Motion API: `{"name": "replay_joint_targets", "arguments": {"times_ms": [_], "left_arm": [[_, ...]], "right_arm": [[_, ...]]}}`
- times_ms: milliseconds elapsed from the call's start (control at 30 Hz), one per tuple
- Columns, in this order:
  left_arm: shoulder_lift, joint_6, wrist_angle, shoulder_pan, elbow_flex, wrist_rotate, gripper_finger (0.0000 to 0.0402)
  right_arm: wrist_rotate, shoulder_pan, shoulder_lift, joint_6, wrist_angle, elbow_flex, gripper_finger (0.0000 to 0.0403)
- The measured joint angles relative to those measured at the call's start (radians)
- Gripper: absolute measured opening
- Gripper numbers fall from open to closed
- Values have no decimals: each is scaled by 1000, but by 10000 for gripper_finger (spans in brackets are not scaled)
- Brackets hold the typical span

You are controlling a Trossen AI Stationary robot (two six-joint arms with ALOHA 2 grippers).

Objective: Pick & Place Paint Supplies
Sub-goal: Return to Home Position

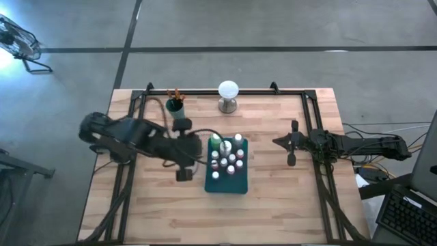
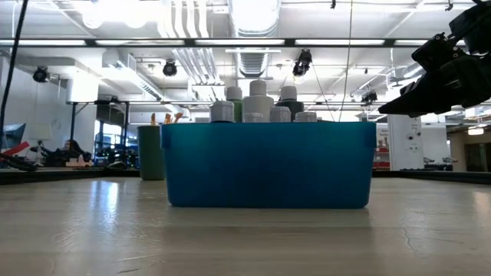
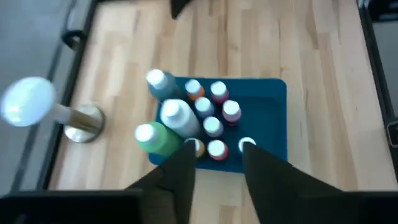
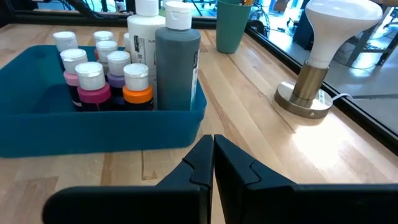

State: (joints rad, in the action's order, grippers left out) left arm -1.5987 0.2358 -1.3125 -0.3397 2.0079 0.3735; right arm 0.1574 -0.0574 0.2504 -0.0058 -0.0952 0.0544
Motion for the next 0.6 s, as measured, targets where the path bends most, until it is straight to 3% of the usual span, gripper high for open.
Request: {"name": "replay_joint_targets", "arguments": {"times_ms": [267, 600], "left_arm": [[104, 1, -40, 1, -1, 81, 11], [206, 7, -45, 2, -73, 150, 2]], "right_arm": [[0, 0, 0, -1, 0, 0, 8], [0, 0, 0, 0, 0, 0, 8]]}}
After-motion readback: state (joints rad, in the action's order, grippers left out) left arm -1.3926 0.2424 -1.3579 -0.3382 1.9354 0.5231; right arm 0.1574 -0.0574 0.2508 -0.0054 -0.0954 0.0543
